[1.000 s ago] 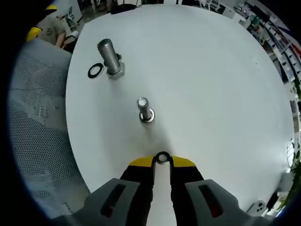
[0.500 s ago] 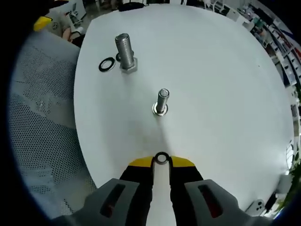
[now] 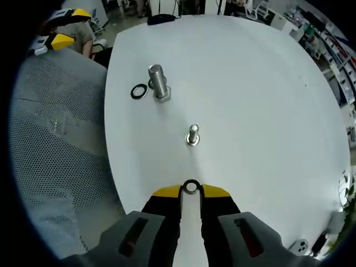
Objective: Place the washer onto the threaded stud by aligning its center hole with the stud, sliding it down to the base, and recovering from edge contact or off-axis alignment until the washer reaches the visible bottom stop.
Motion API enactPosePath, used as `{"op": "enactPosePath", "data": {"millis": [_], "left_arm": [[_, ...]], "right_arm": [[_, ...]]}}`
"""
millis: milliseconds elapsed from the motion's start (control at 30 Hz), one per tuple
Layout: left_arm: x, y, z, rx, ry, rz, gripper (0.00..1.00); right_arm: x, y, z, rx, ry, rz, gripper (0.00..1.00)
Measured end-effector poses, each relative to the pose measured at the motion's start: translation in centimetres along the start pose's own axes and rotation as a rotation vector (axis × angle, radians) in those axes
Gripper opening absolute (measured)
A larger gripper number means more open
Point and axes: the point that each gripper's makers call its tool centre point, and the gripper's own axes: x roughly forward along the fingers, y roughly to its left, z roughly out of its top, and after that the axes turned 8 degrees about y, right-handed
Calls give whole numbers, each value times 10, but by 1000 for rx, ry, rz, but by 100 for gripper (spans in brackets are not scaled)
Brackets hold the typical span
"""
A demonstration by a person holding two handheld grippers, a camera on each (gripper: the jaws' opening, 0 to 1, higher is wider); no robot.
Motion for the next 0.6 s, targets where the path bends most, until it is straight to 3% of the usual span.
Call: {"op": "enactPosePath", "data": {"millis": [300, 600], "left_arm": [[0, 0, 0, 1, -2, -1, 29], [0, 1, 0, -1, -3, -1, 29]], "right_arm": [[-20, 1, 20, -54, -18, 12, 14], [-18, 5, 29, -92, -11, 30, 14]]}}
